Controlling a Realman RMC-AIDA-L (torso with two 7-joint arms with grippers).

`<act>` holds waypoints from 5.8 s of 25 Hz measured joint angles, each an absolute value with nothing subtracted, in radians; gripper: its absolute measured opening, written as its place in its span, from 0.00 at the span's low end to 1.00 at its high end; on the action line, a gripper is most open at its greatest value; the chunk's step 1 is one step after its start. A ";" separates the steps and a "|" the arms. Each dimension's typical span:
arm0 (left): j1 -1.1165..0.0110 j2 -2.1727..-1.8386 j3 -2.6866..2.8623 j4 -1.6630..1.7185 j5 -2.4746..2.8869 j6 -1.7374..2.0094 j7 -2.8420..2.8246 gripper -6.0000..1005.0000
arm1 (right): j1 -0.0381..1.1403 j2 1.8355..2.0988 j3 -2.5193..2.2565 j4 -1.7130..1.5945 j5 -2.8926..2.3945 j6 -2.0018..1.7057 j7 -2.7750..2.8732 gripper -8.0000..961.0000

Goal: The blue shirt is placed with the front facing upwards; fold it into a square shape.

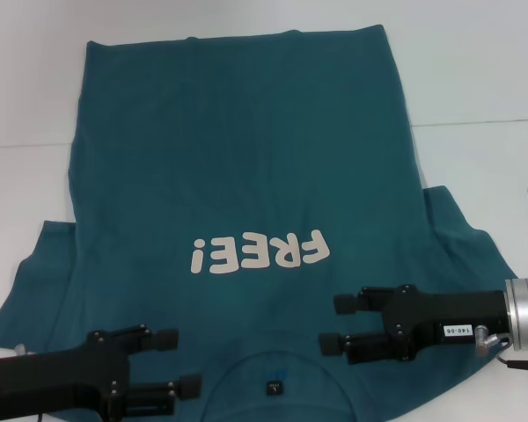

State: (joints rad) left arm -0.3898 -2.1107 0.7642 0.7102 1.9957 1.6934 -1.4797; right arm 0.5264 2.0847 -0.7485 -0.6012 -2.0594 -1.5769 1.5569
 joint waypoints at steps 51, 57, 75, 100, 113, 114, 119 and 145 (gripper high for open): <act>-0.448 -2.023 0.313 0.546 1.912 1.614 -2.138 0.87 | 0.595 2.026 -0.692 -0.608 -2.007 -1.542 2.052 0.95; -0.447 -2.015 0.354 0.547 1.913 1.555 -2.136 0.87 | 0.632 1.979 -0.706 -0.608 -2.009 -1.558 2.237 0.95; -0.430 -2.008 0.362 0.514 1.914 1.300 -2.234 0.87 | 0.630 1.957 -0.708 -0.585 -2.010 -1.539 2.333 0.95; -0.453 -2.027 0.446 0.502 1.914 1.082 -2.156 0.87 | 0.621 1.957 -0.699 -0.583 -2.009 -1.539 2.335 0.95; -0.476 -2.029 0.446 0.475 1.914 1.016 -2.133 0.87 | 0.618 1.957 -0.699 -0.583 -2.009 -1.537 2.335 0.95; -0.477 -2.029 0.446 0.474 1.914 1.013 -2.133 0.87 | 0.618 1.957 -0.699 -0.583 -2.008 -1.537 2.335 0.95; -0.480 -2.031 0.446 0.461 1.914 0.989 -2.133 0.87 | 0.618 1.956 -0.698 -0.583 -2.007 -1.537 2.335 0.95; -0.495 -2.033 0.520 0.449 1.914 0.940 -2.130 0.87 | 0.606 1.954 -0.696 -0.583 -2.005 -1.532 2.335 0.95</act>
